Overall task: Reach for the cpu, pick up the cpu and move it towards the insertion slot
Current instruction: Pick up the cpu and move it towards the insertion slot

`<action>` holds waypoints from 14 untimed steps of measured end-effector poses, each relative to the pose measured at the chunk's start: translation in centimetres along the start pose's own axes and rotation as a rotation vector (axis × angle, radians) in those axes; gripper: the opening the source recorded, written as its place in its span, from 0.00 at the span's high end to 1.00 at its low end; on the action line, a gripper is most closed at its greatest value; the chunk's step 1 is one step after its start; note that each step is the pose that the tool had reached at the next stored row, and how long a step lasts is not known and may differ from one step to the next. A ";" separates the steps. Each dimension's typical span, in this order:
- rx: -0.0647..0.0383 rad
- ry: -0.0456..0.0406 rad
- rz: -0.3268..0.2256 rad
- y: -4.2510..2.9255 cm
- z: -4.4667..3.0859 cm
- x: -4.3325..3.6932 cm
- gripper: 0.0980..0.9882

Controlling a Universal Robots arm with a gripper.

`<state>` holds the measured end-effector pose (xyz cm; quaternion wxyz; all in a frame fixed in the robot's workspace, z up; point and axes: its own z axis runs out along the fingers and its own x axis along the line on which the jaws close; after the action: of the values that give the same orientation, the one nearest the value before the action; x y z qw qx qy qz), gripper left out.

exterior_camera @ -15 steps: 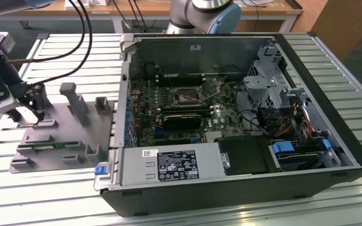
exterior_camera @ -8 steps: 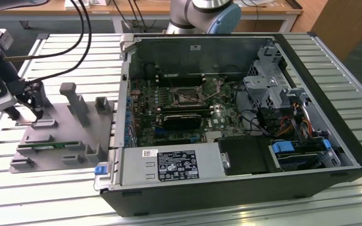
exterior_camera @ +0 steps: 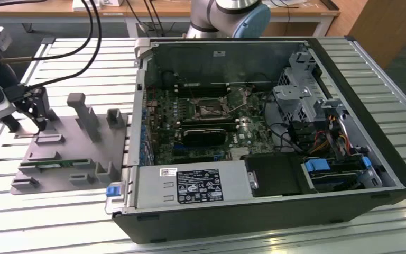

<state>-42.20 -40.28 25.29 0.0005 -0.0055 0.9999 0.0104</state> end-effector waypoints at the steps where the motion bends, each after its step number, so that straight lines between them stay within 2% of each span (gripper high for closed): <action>1: 0.000 0.0000 0.000 0.02 -0.12 0.00 0.50; 14: 0.000 0.0000 0.000 0.23 -2.03 0.00 0.50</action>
<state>-42.20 -40.09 27.32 0.0005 -0.0055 0.9999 0.0104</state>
